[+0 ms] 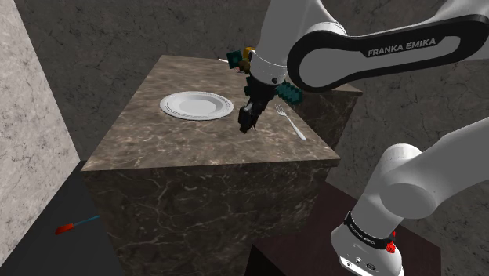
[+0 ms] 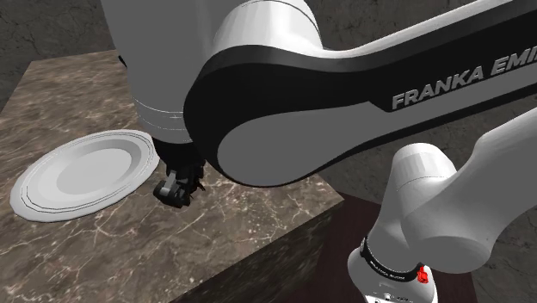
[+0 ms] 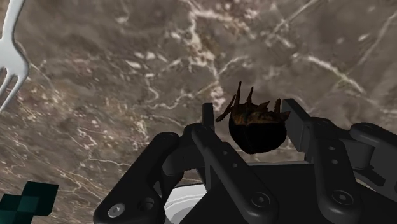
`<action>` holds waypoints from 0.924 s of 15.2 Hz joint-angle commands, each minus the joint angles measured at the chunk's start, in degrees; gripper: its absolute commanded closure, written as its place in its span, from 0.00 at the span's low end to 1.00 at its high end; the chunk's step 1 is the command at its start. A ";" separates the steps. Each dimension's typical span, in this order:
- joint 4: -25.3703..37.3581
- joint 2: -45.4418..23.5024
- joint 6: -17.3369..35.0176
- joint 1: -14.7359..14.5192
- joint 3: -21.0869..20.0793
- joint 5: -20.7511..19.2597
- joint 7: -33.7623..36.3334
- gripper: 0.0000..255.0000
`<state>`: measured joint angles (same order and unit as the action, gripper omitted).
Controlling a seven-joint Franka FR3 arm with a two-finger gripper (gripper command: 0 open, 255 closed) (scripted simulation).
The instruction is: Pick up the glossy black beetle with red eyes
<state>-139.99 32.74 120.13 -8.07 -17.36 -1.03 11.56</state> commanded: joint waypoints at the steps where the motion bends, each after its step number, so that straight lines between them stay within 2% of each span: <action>1: -0.07 -0.01 0.00 0.01 0.00 -0.01 0.01 1.00; 6: -0.02 -0.07 0.02 0.06 0.08 -0.03 -0.09 1.00; 14: 5.74 0.41 -6.17 0.19 0.76 -0.06 -1.00 1.00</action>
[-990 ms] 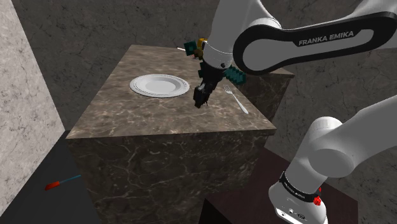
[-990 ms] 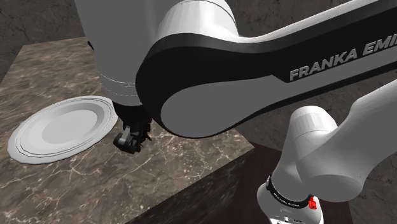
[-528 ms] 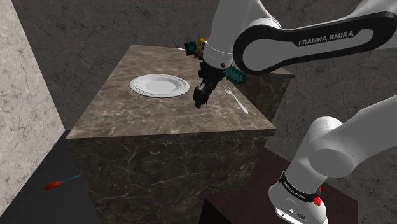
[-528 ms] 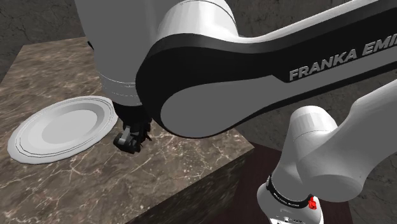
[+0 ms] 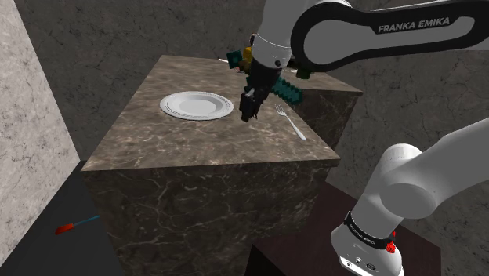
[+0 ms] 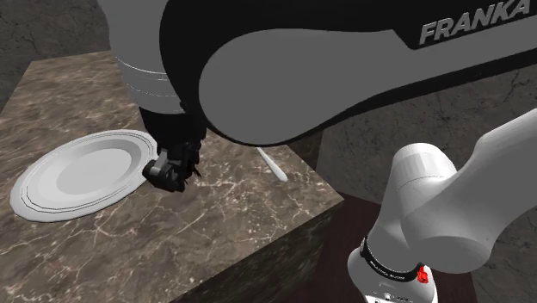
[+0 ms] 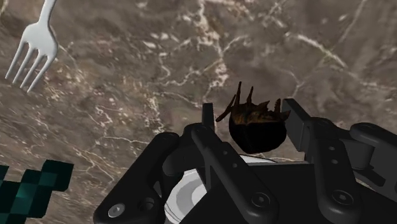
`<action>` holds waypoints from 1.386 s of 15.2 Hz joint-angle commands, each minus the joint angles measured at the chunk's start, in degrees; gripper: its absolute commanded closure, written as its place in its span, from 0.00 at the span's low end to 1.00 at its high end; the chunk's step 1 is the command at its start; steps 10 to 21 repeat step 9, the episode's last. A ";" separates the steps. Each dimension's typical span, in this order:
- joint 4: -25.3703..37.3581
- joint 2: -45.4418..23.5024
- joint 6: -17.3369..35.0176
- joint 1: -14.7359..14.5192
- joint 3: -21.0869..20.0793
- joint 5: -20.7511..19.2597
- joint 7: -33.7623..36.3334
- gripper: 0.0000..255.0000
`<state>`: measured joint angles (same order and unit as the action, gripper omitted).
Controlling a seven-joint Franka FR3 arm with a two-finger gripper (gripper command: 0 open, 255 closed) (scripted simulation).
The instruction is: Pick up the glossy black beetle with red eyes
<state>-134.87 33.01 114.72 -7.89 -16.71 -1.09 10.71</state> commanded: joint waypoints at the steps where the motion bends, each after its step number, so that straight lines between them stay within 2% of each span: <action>1: 1.38 0.14 -1.52 0.04 0.19 -0.01 -0.25 1.00; 7: 6.17 -0.14 -6.01 0.24 0.57 -0.15 -0.81 1.00; 21: 6.29 -0.15 -6.12 0.25 0.57 -0.15 -0.83 1.00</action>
